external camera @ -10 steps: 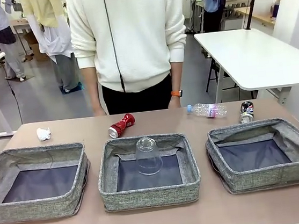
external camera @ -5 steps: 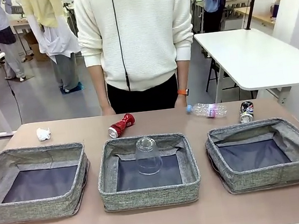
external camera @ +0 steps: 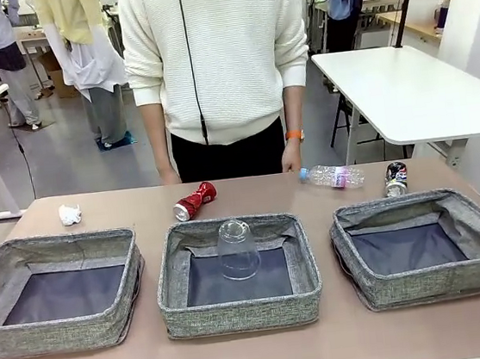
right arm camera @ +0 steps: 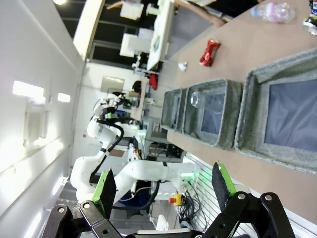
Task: Sort the waste into the appropriate baskets.
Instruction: Pick up the waste item pointed out by the person.
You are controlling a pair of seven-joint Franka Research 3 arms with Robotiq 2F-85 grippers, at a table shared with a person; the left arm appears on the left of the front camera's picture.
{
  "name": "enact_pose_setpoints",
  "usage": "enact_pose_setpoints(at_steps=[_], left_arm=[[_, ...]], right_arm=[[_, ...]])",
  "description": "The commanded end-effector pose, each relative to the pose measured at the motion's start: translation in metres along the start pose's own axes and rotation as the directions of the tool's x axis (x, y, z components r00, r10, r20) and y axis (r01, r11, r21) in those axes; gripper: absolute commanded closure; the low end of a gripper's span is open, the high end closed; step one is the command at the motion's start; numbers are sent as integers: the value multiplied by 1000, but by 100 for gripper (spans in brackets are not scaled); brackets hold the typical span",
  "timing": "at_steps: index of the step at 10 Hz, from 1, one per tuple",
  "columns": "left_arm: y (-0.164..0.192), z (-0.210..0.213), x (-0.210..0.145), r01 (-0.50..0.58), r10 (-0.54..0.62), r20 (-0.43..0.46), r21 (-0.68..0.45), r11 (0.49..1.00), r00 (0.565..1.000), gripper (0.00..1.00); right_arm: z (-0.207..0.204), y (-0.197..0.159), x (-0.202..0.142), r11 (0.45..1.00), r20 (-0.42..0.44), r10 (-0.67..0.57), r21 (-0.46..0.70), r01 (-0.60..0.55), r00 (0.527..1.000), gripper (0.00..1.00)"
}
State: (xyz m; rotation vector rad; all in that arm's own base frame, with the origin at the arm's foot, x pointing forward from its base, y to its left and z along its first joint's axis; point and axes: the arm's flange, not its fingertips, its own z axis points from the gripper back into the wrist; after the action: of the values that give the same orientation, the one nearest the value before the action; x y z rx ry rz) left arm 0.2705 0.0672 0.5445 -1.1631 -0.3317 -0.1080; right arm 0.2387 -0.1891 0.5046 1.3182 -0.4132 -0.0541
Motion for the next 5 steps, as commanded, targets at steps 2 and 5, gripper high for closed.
enact_pose_setpoints(at_steps=[2, 5], left_arm=[[0, 3, -2, 8, -8, -3, -8, 1000, 1000, 0], [0, 3, -2, 8, -8, -3, -8, 1000, 1000, 0]], right_arm=[[0, 1, 1, 1000, 0, 27, 9, -27, 1000, 0], [0, 1, 1, 1000, 0, 27, 9, -27, 1000, 0]])
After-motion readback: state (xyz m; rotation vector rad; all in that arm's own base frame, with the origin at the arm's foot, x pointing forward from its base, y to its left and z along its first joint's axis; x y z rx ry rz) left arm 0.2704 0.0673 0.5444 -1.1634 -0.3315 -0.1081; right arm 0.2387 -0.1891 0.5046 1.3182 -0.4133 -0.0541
